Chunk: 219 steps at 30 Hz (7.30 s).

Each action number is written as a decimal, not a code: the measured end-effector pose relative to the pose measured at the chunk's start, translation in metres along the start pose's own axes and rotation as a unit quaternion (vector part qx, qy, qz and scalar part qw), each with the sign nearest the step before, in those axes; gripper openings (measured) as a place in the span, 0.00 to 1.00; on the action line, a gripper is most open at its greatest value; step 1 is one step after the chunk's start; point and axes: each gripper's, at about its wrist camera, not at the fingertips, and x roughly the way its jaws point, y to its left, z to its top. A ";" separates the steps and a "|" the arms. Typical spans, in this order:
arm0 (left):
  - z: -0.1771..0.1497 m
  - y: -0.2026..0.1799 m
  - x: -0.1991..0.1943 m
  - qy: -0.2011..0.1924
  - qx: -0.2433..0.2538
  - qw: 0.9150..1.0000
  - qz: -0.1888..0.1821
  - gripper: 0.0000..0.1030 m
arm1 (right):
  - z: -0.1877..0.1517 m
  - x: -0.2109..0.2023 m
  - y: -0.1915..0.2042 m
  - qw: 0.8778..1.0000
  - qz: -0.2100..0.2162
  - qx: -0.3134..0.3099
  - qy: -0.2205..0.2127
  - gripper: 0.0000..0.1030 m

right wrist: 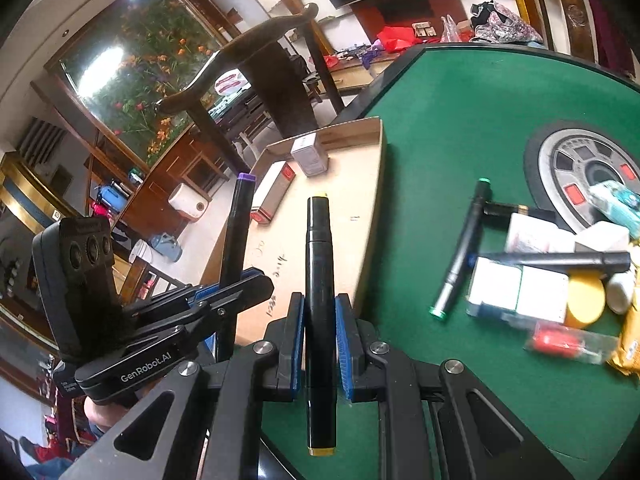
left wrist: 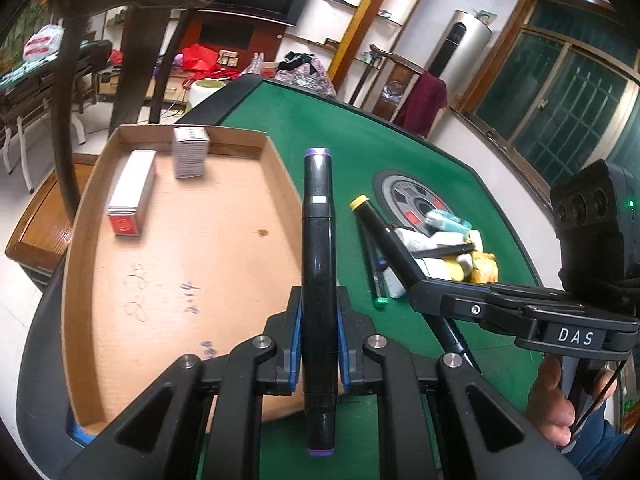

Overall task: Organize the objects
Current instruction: 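Carry both markers to the cardboard tray and release them inside, then grasp a green-capped marker with the left gripper while the right grasps the red-capped tube, then carry the green-capped marker and red tube toward the cardboard tray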

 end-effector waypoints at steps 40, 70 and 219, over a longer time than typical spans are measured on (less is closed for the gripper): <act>0.087 0.113 0.089 0.097 -0.080 0.983 0.133 0.14 | 0.119 0.150 -0.011 0.989 -0.105 0.064 0.078 0.17; 0.085 0.109 0.065 0.050 -0.091 0.991 0.084 0.37 | 0.131 0.156 -0.007 0.989 -0.107 0.067 0.072 0.18; -0.049 -0.068 -0.035 -0.056 0.027 0.998 0.005 0.14 | -0.063 -0.099 -0.068 0.993 -0.023 0.098 -0.065 0.14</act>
